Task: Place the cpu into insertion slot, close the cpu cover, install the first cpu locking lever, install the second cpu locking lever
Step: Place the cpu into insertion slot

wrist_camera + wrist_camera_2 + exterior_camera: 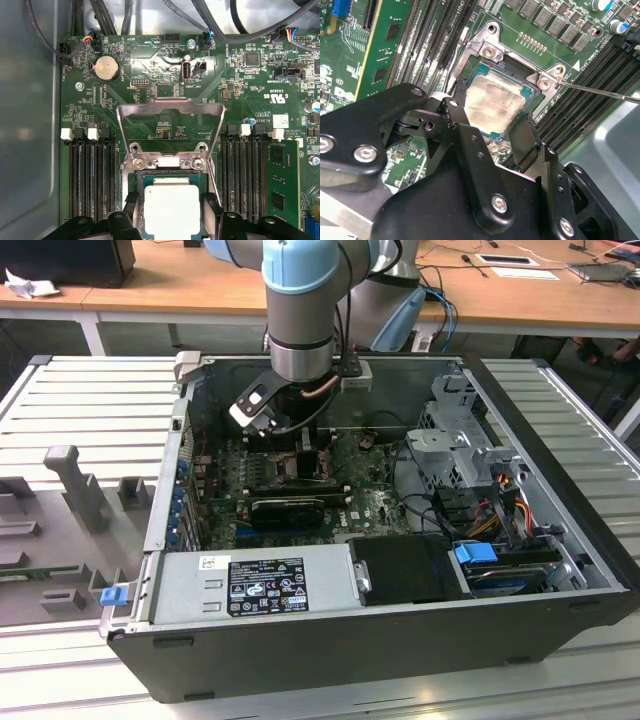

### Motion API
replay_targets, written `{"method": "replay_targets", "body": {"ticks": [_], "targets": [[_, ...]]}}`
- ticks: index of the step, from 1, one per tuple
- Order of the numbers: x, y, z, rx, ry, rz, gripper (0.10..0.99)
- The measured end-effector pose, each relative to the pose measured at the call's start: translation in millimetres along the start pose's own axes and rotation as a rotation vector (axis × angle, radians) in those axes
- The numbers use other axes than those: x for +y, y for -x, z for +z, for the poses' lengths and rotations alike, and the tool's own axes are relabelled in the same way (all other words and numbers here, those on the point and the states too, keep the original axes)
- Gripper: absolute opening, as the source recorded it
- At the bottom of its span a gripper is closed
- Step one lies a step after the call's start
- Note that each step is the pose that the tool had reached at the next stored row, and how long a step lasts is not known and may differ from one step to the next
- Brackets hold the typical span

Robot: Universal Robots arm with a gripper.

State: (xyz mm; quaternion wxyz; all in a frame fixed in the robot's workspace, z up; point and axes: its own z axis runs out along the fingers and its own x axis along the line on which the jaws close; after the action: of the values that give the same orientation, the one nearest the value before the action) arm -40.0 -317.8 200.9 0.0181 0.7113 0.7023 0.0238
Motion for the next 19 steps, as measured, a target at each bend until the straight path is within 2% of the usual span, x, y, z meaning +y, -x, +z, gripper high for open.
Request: {"method": "replay_targets", "body": {"ticks": [3, 6, 15, 16, 17, 18, 19], "targets": [[0.3, -2.1, 0.7, 0.0049, 0.000, 0.000, 0.612], [0.3, -2.3, 0.7, 0.0051, 0.000, 0.000, 0.612], [1.3, -2.4, -10.6, 0.0015, -0.001, 0.000, 0.596], [1.3, -2.4, -11.2, 0.0015, -0.001, 0.000, 0.529], [1.4, -2.3, -11.6, 0.0016, -0.001, 0.000, 0.408], [1.6, -2.2, -12.3, 0.0015, -0.001, 0.000, 0.349], [1.7, -2.2, -13.5, 0.0015, -0.001, 0.000, 0.349]]}}
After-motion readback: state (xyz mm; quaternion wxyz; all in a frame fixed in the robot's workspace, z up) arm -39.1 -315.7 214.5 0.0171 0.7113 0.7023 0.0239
